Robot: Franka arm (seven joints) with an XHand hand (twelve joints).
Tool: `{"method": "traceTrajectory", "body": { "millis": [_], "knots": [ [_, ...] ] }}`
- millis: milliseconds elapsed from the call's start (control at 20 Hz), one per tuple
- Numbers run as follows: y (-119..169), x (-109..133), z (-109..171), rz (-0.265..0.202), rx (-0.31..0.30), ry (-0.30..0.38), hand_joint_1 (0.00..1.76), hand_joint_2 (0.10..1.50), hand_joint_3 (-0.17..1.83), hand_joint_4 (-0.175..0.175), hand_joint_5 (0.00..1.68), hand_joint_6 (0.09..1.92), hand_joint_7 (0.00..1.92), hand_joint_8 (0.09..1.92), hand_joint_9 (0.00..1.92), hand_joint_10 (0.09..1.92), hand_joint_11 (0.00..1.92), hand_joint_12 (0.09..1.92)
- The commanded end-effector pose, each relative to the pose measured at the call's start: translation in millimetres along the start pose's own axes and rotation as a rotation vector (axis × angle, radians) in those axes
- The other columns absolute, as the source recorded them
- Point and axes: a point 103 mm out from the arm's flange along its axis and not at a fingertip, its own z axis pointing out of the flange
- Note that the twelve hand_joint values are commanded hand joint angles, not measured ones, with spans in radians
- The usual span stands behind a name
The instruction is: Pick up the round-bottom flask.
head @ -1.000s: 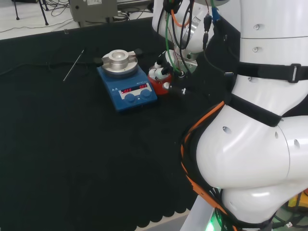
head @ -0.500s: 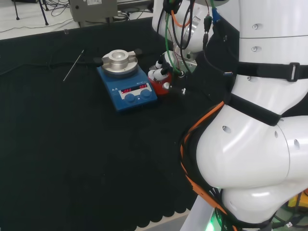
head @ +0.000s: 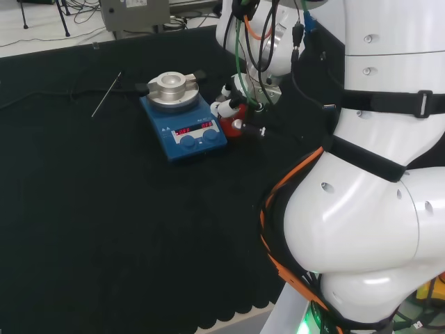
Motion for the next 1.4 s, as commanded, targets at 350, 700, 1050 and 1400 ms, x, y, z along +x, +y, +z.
{"method": "traceTrajectory", "body": {
  "millis": [350,700,1050,1400],
  "knots": [
    [1.9,1.4,2.9,0.007,-0.002,0.009,0.92,0.66,0.63,-0.016,0.87,0.75,0.37,0.65,0.57,0.66,0.21,1.33],
    [1.8,2.3,6.7,0.007,0.006,0.004,0.93,0.67,0.62,-0.014,0.89,0.72,0.37,0.65,0.58,0.65,0.22,1.32],
    [0.9,4.9,6.1,0.006,-0.027,0.002,1.04,0.76,0.49,0.113,1.09,0.73,0.40,0.65,0.60,0.65,0.24,1.32],
    [-2.4,7.2,1.4,0.017,-0.067,0.006,1.11,0.66,0.74,0.175,1.18,0.88,0.46,0.62,0.69,0.59,0.34,1.29]
  ]
}}
